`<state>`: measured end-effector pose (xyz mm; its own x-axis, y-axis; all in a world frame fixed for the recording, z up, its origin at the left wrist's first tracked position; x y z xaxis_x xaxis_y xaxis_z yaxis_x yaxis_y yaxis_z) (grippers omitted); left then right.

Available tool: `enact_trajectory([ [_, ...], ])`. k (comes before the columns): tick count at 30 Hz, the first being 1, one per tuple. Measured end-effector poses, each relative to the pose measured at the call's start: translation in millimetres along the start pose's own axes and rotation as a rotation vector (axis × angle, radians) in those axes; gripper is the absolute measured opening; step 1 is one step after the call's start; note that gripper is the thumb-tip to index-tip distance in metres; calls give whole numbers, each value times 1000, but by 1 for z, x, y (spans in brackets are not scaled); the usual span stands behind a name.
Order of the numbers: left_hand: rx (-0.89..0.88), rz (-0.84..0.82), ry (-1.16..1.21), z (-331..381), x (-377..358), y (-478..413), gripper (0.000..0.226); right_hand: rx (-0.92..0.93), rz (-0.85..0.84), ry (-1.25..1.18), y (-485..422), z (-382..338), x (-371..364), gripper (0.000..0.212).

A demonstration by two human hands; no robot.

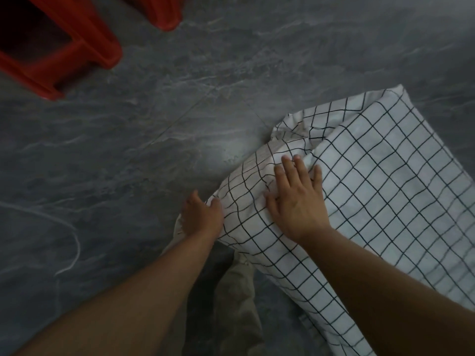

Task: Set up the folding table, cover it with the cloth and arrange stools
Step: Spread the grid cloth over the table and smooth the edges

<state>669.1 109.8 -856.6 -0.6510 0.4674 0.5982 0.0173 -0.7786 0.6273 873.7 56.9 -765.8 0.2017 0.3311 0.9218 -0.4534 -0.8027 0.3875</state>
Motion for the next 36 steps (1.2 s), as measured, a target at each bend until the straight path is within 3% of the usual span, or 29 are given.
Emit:
enact_trajectory([
  [4, -593, -113, -73, 64, -17, 16, 64, -71, 38, -16, 6, 20, 5, 70],
  [7, -846, -326, -63, 96, -42, 39, 62, -154, 27, -32, 15, 43, 4, 72],
  [10, -814, -500, -55, 94, -61, 50, 60, -234, -17, -63, 23, 62, -4, 74],
  [17, -732, -653, -80, 86, -68, 36, 62, -277, -173, -109, 30, 79, -27, 81],
  [23, -740, -677, -182, 86, -69, 34, 64, -436, -37, -255, 20, 69, -3, 79],
  [31, -787, -819, -291, 104, -54, 23, 67, -534, -229, -290, 4, 53, -7, 84],
  [36, -756, -758, -320, 140, -39, -3, 69, -571, -241, -319, -2, 53, -3, 82],
])
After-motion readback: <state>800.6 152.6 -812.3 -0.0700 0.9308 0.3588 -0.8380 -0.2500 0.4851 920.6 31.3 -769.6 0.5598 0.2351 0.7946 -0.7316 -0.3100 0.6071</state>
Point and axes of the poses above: each hand's wrist, its own y-axis away from the middle knuckle, its own x-axis out of the back of the hand, z = x × y, the point moved 3 cm from there along -y, towards the middle knuckle, and after that the axes turned 13 degrees about -x, right-handed, at the moved point
